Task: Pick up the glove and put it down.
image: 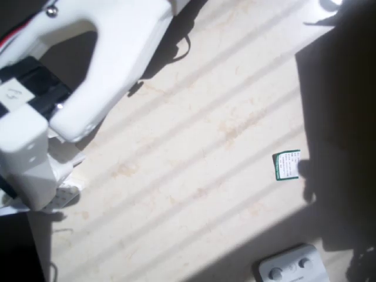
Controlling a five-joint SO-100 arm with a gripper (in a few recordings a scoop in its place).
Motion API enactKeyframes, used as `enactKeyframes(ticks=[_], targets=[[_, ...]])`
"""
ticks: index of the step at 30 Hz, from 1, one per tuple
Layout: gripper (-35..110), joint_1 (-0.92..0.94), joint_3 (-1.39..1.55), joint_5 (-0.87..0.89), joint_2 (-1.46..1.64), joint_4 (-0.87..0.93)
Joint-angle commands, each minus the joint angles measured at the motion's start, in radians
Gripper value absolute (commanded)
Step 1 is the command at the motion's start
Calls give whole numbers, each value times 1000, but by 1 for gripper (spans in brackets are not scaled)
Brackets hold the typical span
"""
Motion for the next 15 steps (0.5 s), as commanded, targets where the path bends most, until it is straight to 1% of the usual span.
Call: enactKeyframes(ticks=[1,9,12,15], targets=[[7,-18,-49,11,5,2],[31,-35,-49,11,-11,98],[34,-40,-51,11,-43,94],[34,-44,-52,11,-64,86]])
